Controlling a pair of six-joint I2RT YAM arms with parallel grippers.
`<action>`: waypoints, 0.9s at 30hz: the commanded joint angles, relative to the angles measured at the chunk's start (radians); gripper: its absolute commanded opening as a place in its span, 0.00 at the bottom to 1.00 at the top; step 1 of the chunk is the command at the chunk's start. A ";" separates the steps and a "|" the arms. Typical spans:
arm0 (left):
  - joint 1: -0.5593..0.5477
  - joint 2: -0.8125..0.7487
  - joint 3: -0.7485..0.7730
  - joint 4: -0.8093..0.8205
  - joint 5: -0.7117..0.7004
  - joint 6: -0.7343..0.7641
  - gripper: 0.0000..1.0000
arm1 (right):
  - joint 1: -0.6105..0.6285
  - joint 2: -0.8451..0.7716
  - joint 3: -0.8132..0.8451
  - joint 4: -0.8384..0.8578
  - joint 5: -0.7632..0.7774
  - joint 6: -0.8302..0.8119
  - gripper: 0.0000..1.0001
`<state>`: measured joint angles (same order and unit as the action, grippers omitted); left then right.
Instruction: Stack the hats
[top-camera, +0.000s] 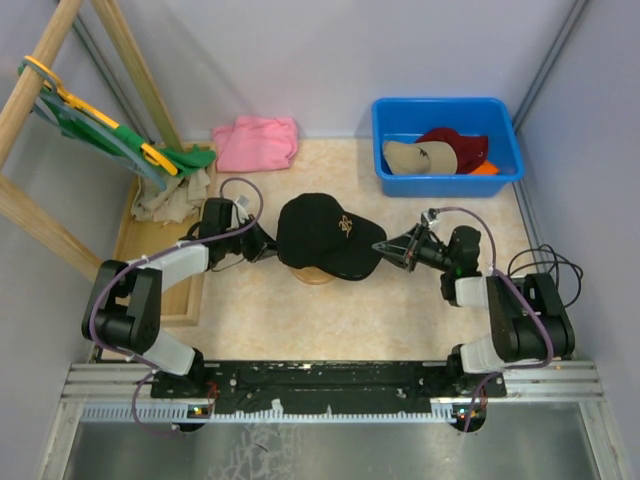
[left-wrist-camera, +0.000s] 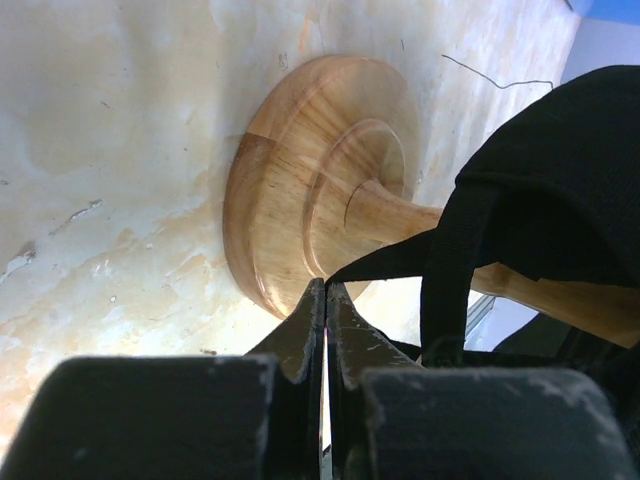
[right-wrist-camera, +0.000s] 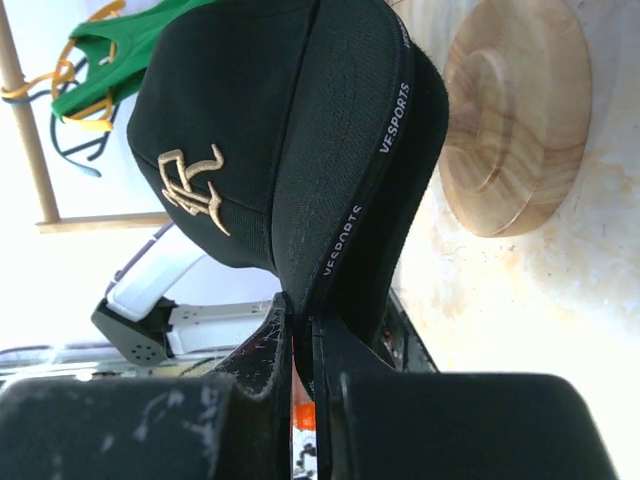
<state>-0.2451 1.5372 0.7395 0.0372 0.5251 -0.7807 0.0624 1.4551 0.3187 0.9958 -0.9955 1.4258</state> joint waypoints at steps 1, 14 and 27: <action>-0.007 0.041 -0.039 -0.064 -0.032 0.033 0.00 | -0.010 -0.043 0.043 -0.312 -0.021 -0.229 0.00; -0.026 0.013 0.010 -0.046 -0.029 0.006 0.00 | -0.044 -0.210 0.233 -0.747 0.027 -0.464 0.48; -0.026 -0.108 0.054 -0.114 -0.092 0.001 0.23 | -0.096 -0.277 0.376 -1.025 0.114 -0.647 0.55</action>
<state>-0.2684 1.4868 0.7601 -0.0269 0.4805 -0.7868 -0.0238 1.2152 0.6067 0.0769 -0.9211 0.8684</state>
